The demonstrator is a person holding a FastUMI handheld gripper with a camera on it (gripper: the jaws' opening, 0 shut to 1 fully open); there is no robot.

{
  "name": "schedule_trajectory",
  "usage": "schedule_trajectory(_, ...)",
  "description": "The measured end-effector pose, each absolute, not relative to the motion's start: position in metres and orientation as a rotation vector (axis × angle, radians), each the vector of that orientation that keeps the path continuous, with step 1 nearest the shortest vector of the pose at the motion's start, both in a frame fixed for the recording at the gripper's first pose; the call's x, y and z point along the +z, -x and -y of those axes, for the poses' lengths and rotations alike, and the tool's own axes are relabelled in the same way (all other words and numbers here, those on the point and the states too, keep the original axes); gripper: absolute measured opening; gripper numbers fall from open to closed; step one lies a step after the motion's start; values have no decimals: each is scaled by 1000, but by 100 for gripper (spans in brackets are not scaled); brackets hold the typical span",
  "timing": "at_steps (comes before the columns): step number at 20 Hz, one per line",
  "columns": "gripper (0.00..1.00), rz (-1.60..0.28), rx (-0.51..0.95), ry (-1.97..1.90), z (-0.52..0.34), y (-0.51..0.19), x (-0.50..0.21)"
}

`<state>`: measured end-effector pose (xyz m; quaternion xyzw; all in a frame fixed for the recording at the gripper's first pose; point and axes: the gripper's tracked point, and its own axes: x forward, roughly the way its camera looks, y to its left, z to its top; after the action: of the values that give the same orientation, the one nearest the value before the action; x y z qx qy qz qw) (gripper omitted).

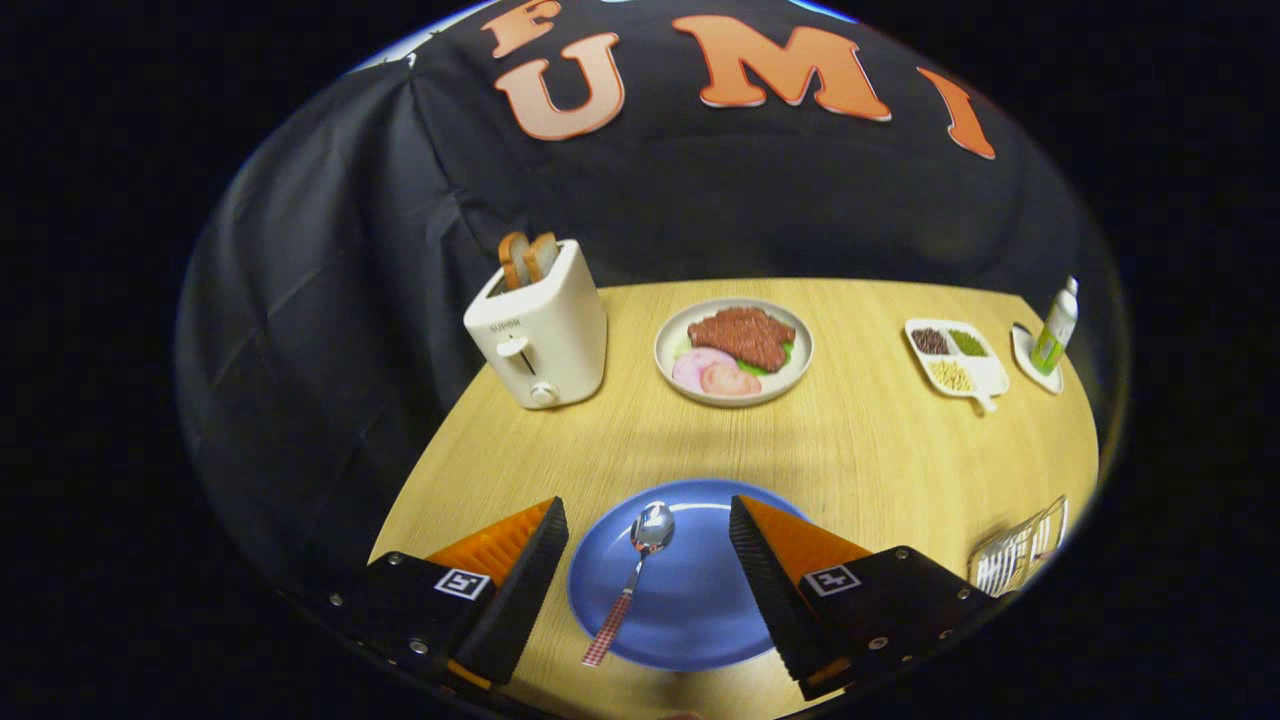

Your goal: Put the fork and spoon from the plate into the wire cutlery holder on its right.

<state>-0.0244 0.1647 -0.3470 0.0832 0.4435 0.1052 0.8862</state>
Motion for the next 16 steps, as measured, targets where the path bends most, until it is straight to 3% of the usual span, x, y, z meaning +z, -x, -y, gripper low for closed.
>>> schedule_trajectory(10,97,-1276,231,-75,-187,84,-420)
schedule_trajectory(12,90,-1316,235,-72,-191,88,-423)
schedule_trajectory(16,60,-1396,253,-42,-197,94,-429)
